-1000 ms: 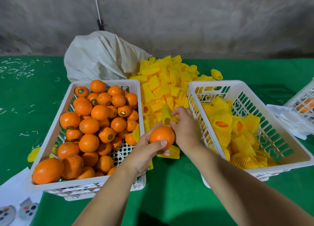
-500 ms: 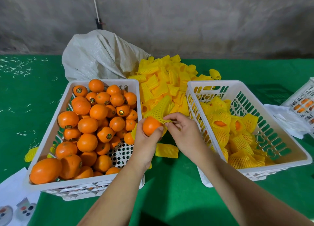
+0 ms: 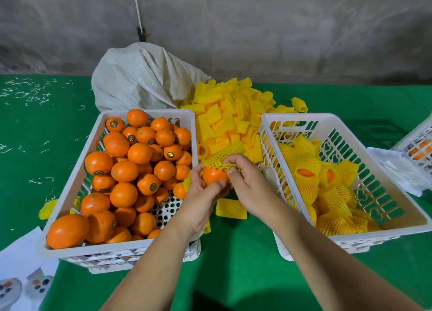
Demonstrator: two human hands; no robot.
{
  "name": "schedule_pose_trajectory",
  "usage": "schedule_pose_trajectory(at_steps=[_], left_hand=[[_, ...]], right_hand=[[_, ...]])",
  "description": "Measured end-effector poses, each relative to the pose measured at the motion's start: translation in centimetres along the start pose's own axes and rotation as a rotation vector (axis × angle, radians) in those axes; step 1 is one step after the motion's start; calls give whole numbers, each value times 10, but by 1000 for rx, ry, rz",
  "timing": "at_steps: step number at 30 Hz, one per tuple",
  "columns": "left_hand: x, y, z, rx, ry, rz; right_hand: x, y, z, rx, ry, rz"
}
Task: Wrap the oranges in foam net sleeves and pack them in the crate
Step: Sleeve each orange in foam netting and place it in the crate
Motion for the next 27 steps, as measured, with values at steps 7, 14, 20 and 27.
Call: schedule_pose_trajectory(at_steps=[7,14,20,27], left_hand=[[4,5,4,119,-116,173],[5,3,-3,-50,-65,109],[-3,0,8,59,-76,80],[-4,-1,9,201,-136,372]], right_hand=[[-6,-1,-26,-260,153,-63],[-18,-16,-10,-199,193,79],[-8,7,-5,-158,115,210],[-22,-2,-57,-532,331,124]])
Point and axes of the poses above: each hand's wrist, its own x-axis towards the middle knuckle, its own y-axis out of the back of the hand, z = x × y, the point moved 9 cm from there along x, towards the middle knuckle, and after that the axes turned 13 degrees about -z, right-handed, at the moved point
